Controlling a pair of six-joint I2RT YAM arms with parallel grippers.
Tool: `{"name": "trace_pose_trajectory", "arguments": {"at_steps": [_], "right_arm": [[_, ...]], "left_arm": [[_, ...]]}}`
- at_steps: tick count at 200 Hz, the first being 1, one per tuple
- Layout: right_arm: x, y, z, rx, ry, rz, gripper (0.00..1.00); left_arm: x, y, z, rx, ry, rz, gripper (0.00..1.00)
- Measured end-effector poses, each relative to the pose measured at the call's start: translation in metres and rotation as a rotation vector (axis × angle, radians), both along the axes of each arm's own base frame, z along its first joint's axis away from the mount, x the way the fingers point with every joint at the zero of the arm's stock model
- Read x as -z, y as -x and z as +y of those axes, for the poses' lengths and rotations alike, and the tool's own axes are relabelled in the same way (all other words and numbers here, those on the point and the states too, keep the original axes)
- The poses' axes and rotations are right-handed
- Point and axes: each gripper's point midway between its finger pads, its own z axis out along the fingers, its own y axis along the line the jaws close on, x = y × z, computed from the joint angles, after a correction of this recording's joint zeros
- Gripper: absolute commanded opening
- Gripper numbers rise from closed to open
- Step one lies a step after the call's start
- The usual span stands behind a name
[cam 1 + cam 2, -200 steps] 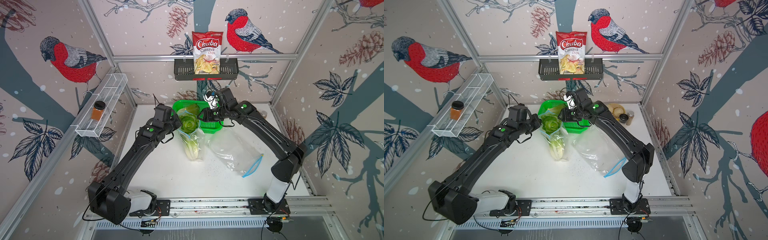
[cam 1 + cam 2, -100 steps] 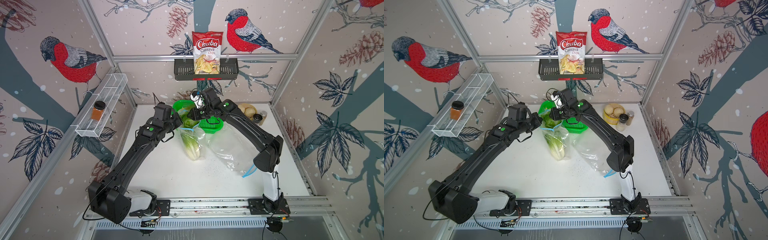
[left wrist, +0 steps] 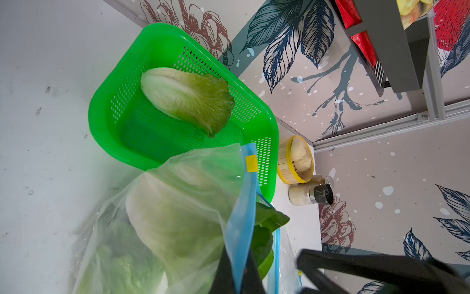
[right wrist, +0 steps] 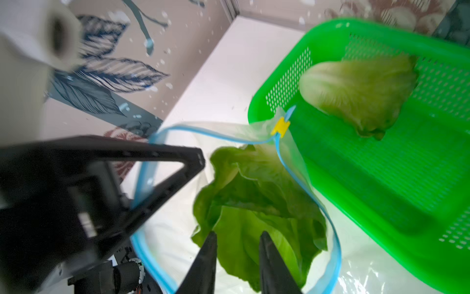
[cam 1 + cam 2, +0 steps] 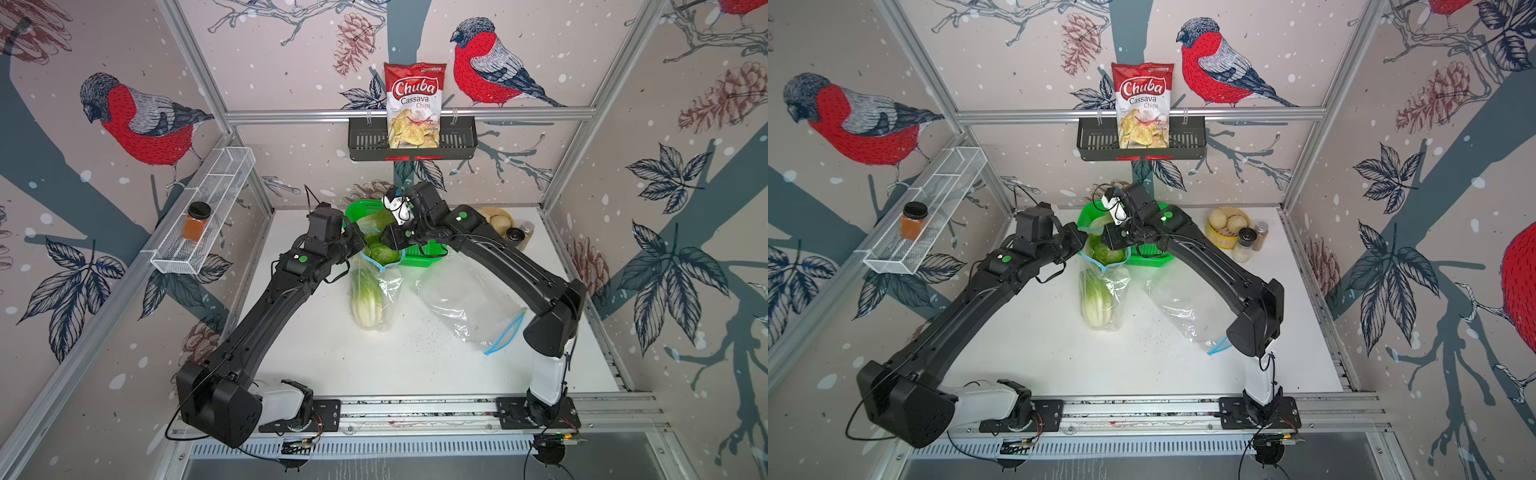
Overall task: Put the chinese cabbages into a zipper bag and zip it
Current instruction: Adjust the Chinese cabbage in the zipper food storage bag, then adjust the zipper food storage bag at the center of the board.
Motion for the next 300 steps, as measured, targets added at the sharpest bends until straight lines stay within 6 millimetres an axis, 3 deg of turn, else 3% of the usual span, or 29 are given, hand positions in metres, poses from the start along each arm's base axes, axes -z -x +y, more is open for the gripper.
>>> {"name": "trace_pose_trajectory", "arguments": {"at_steps": [22, 63, 103, 144, 161, 178, 200, 214, 230, 253, 300], "right_arm": [[-0.01, -0.009, -0.007, 0.026, -0.035, -0.027, 0.35], [0.026, -0.038, 0.0, 0.073, 0.002, 0.015, 0.31], [0.049, -0.034, 0.014, 0.035, 0.037, 0.027, 0.26], [0.092, -0.005, 0.022, -0.027, 0.122, 0.082, 0.24], [0.084, -0.005, 0.021, -0.029, 0.111, 0.068, 0.25], [0.06, -0.013, 0.015, -0.008, 0.068, 0.038, 0.28], [0.022, -0.026, -0.01, 0.054, -0.013, 0.014, 0.35], [0.011, -0.03, -0.029, 0.094, -0.049, 0.012, 0.4], [0.019, -0.032, -0.05, 0.138, -0.061, 0.049, 0.41], [0.052, -0.028, -0.062, 0.168, -0.037, 0.152, 0.44], [0.074, -0.008, -0.049, 0.128, -0.031, 0.255, 0.43]], "left_arm": [[-0.001, 0.0, 0.0, 0.001, 0.0, -0.003, 0.0], [-0.002, 0.001, 0.0, 0.003, 0.002, -0.004, 0.0], [-0.005, 0.001, -0.004, 0.019, 0.015, -0.009, 0.0], [-0.004, 0.0, -0.006, 0.023, 0.018, -0.005, 0.0], [-0.005, 0.001, -0.006, 0.024, 0.019, -0.008, 0.0], [-0.008, 0.002, -0.006, 0.024, 0.02, -0.016, 0.0], [-0.012, 0.004, -0.005, 0.024, 0.022, -0.027, 0.0], [-0.015, 0.005, -0.004, 0.023, 0.019, -0.035, 0.0], [-0.015, 0.004, -0.002, 0.016, 0.008, -0.042, 0.0], [-0.015, 0.004, -0.001, 0.015, 0.0, -0.046, 0.0], [-0.014, 0.002, -0.002, 0.019, -0.005, -0.049, 0.0]]}}
